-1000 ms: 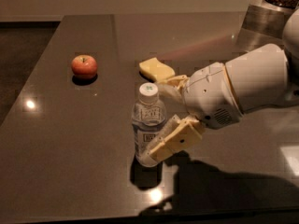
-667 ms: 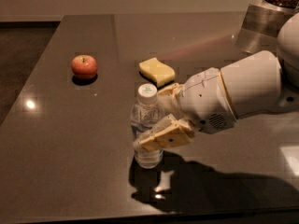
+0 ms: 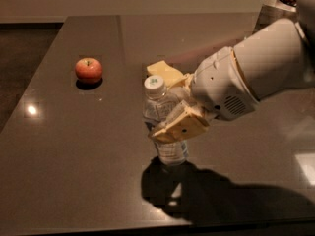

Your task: Knock blue plastic bottle over

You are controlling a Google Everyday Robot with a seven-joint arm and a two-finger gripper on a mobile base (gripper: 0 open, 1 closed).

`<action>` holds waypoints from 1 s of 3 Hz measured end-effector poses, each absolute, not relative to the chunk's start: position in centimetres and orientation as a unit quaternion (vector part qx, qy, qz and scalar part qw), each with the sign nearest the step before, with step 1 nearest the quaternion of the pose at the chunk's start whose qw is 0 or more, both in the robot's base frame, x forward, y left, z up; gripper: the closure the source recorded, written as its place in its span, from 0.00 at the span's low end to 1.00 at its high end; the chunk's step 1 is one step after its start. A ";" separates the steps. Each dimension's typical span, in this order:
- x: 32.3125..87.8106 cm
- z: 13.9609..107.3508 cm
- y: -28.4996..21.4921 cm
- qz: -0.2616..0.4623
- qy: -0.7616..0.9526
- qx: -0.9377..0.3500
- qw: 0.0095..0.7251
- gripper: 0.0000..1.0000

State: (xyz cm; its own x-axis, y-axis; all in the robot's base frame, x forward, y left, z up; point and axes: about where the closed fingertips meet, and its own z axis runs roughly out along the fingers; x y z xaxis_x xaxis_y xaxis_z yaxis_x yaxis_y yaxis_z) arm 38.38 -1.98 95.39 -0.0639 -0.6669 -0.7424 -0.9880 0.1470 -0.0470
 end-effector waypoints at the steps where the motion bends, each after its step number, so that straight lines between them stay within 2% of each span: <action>1: 39.6 96.9 -3.4 0.203 0.706 -0.619 0.279 1.00; 3: 40.9 95.2 -4.5 0.078 0.706 -0.685 0.160 1.00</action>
Offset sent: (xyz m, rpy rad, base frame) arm 0.0432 -0.0576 -0.0020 -0.6778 -0.0090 0.0307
